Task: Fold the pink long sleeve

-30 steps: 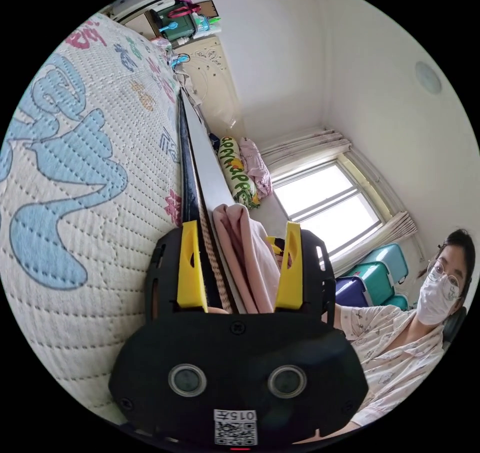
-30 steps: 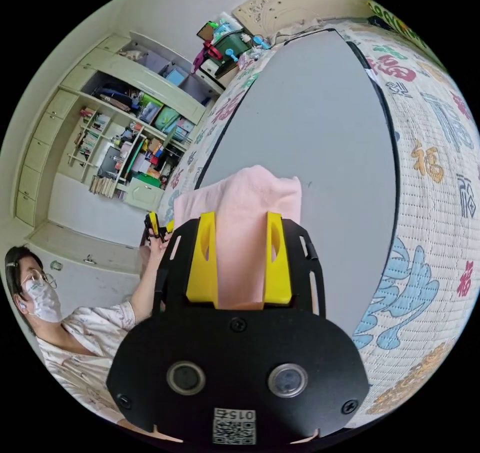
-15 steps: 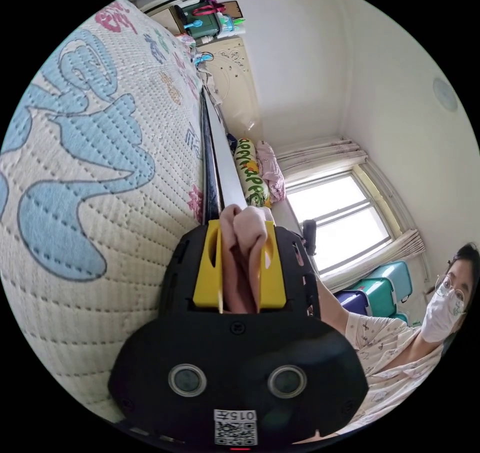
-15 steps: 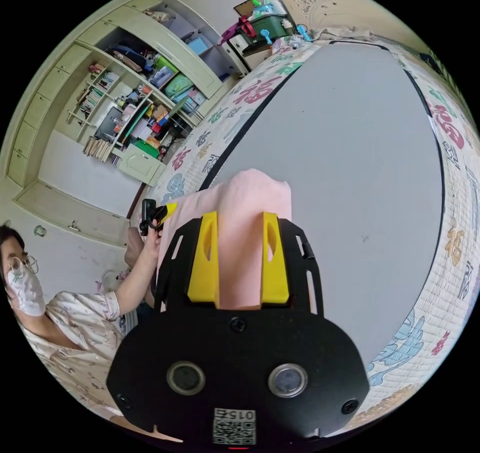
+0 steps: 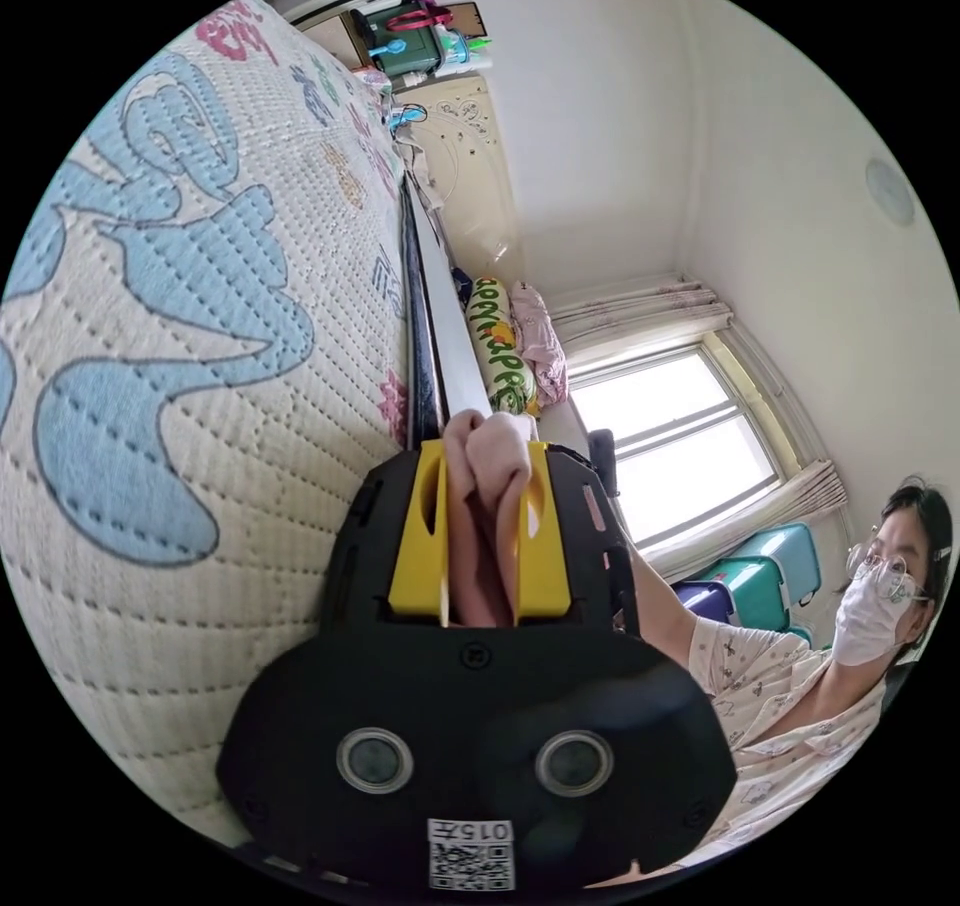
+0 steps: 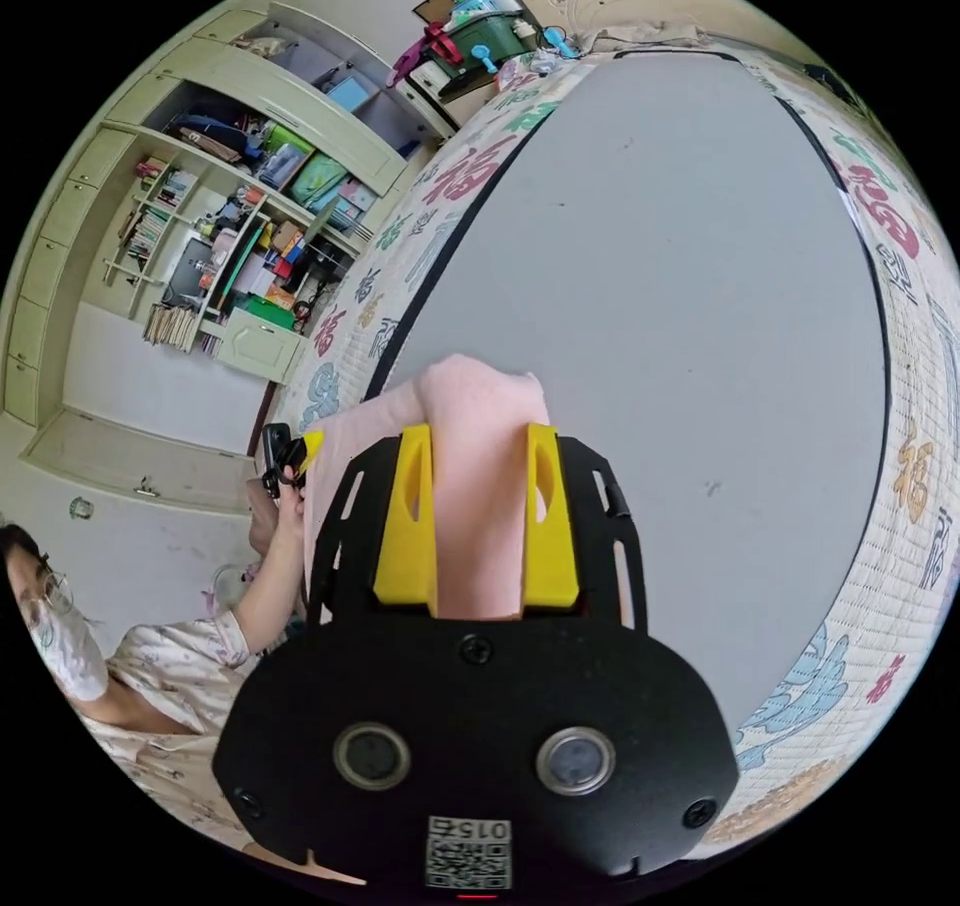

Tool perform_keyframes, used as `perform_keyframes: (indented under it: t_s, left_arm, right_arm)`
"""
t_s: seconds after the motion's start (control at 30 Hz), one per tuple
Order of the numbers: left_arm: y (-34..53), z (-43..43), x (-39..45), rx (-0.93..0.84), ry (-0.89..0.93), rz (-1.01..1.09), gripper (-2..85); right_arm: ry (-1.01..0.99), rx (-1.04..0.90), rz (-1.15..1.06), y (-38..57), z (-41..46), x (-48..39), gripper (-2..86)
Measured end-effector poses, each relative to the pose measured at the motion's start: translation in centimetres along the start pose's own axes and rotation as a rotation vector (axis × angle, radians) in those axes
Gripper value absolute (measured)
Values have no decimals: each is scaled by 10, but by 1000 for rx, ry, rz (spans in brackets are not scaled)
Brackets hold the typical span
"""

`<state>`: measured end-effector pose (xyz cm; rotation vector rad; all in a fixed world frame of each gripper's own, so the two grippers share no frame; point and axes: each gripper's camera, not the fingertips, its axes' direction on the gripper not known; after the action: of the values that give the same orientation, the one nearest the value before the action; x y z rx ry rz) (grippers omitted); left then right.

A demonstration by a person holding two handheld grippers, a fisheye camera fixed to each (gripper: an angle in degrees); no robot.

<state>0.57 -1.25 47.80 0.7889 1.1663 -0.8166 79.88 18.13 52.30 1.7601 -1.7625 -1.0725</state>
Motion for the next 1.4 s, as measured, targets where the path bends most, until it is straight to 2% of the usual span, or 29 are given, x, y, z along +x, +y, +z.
perform_keyframes:
  t_s: [0.2, 0.3, 0.37, 0.5, 0.6, 0.7, 0.8, 0.9, 1.0, 1.1, 1.27, 1.3, 1.4]
  left_arm:
    - [-35, 9, 35, -12, -47, -5, 86]
    - [-47, 12, 77, -13, -130, 39, 84]
    - [-57, 12, 162, -7, -180, 185, 83]
    - [-69, 22, 321, -31, -156, 403, 81]
    - [-61, 67, 504, -76, -106, 698, 79]
    - [-46, 113, 616, -92, -72, 889, 79]
    - [-30, 199, 736, -132, 26, 1053, 78]
    - [-16, 267, 793, -161, 74, 1123, 79]
    - [-7, 377, 845, -185, 170, 1142, 79]
    - [-11, 458, 859, -221, 263, 1076, 79]
    - [-21, 661, 853, -341, 410, 906, 79]
    - [-23, 686, 849, -357, 420, 882, 79]
    - [-39, 848, 813, -448, 409, 738, 80]
  right_arm:
    - [139, 46, -38, 45, 59, -119, 75]
    - [83, 128, -34, 82, 58, -160, 68]
    - [27, 200, -67, 112, 41, -190, 68]
    - [-7, 380, -209, 207, -30, -270, 67]
    - [45, 556, -262, 296, -90, -314, 66]
    - [25, 732, -238, 385, -151, -326, 65]
    - [80, 863, -214, 463, -202, -334, 65]
    - [223, 970, -178, 526, -246, -344, 65]
    - [382, 1065, -131, 577, -287, -352, 65]
    - [563, 1120, -82, 615, -326, -360, 64]
    - [870, 1106, 44, 631, -365, -351, 65]
    - [930, 1092, 86, 626, -371, -338, 65]
    - [1058, 1039, 204, 600, -382, -281, 65]
